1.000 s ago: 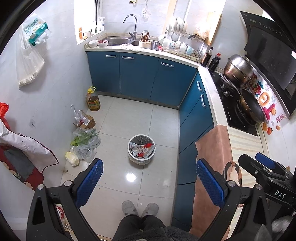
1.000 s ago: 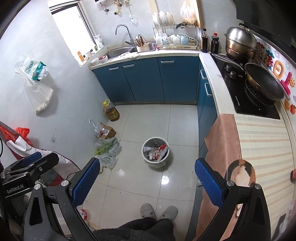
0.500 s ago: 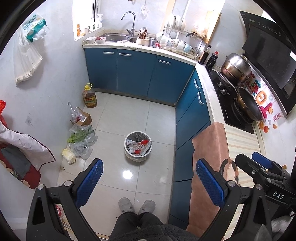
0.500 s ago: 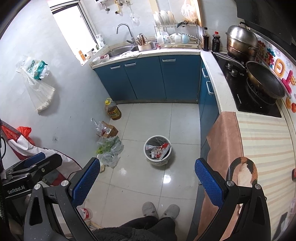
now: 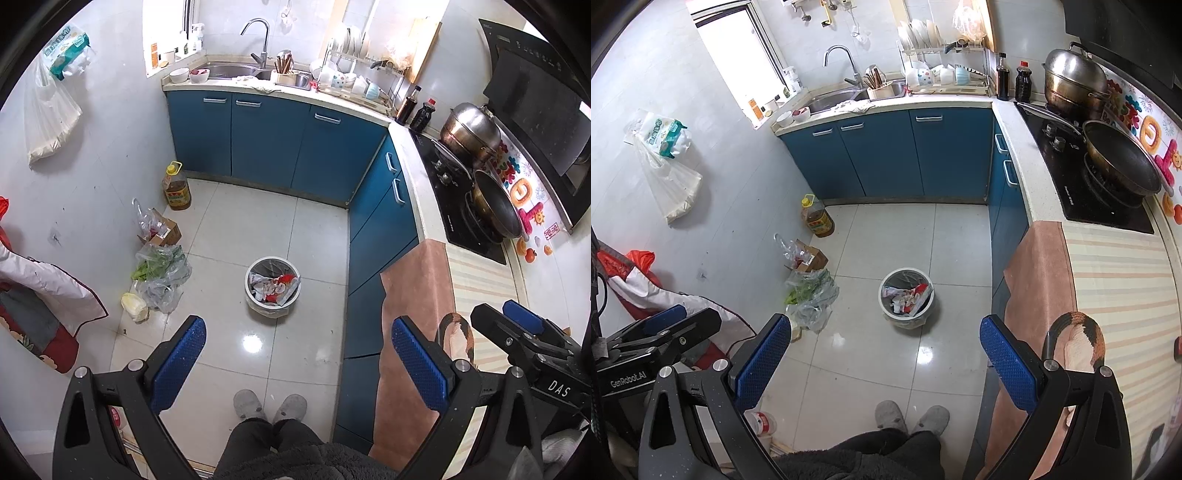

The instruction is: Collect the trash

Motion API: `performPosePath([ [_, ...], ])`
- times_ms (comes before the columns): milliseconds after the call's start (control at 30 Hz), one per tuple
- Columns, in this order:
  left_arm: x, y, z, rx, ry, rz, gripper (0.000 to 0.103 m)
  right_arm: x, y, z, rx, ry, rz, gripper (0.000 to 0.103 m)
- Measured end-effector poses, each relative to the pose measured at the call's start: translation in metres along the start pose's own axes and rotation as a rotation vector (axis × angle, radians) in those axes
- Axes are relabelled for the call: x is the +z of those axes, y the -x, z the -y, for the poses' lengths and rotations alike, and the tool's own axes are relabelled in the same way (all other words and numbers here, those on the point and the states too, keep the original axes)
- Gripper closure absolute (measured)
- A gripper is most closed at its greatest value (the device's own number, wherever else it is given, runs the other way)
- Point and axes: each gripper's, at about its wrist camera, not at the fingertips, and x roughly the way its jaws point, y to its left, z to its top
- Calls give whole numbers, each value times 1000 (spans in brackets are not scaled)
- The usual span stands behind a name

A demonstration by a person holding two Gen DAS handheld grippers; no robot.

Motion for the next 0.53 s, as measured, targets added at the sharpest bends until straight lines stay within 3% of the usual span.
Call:
performPosePath([
  [533,-4,-1,0,8,1,3,0,-2,0,2,4,2,-5,0],
])
